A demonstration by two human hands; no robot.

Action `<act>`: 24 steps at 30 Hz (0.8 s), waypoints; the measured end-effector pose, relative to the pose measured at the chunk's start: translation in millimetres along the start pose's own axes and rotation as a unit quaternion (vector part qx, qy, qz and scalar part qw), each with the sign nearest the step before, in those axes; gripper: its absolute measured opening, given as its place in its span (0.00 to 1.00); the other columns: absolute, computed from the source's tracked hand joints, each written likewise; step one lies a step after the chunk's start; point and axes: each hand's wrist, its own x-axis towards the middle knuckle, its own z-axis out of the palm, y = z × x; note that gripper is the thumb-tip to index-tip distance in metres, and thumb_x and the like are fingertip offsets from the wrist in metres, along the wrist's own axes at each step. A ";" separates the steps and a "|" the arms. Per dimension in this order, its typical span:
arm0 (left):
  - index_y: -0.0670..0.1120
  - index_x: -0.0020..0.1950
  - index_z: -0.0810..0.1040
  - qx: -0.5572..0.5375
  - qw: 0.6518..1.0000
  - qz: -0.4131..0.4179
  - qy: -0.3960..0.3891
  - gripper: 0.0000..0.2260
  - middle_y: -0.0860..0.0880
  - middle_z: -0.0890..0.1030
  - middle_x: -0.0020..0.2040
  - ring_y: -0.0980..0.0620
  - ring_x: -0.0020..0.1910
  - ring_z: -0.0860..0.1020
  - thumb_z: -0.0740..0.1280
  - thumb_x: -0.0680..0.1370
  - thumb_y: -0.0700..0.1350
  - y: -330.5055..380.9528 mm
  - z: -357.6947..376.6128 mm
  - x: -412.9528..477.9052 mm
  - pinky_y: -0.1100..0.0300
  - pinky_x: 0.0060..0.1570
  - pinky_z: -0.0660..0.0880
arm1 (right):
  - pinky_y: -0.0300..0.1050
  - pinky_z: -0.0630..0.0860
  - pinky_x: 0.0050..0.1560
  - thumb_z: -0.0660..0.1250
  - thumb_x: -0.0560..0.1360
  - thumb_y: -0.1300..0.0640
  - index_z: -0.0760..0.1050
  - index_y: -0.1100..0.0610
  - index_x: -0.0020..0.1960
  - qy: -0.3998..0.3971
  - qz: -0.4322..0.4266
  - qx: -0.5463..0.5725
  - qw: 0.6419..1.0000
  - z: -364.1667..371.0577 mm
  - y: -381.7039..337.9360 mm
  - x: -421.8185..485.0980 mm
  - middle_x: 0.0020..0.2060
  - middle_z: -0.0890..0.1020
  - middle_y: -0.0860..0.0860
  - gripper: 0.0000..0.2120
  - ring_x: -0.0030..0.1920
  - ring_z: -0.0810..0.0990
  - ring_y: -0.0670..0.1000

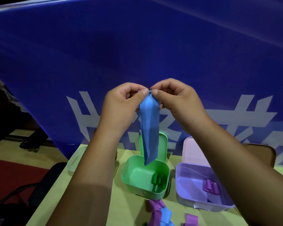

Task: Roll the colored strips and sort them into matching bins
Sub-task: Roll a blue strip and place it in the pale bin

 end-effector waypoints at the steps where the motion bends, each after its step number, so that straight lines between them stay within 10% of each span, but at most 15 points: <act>1: 0.48 0.54 0.87 -0.002 1.000 -0.001 -0.002 0.03 0.50 0.88 0.47 0.50 0.49 0.87 0.74 0.83 0.45 0.4 0.0 0.0 0.49 0.51 0.87 | 0.48 0.81 0.45 0.73 0.82 0.59 0.85 0.59 0.54 0.000 0.000 0.002 1.000 -0.7 0.4 0.0 0.45 0.85 0.61 0.04 0.41 0.81 0.53; 24: 0.45 0.57 0.87 -0.070 0.997 -0.027 0.012 0.05 0.45 0.89 0.48 0.48 0.49 0.88 0.74 0.83 0.40 2.5 10.4 7.5 0.55 0.49 0.86 | 0.64 0.81 0.62 0.72 0.82 0.59 0.86 0.54 0.57 -0.057 0.052 -0.037 0.996 -10.3 21.8 -3.5 0.50 0.89 0.55 0.06 0.55 0.86 0.61</act>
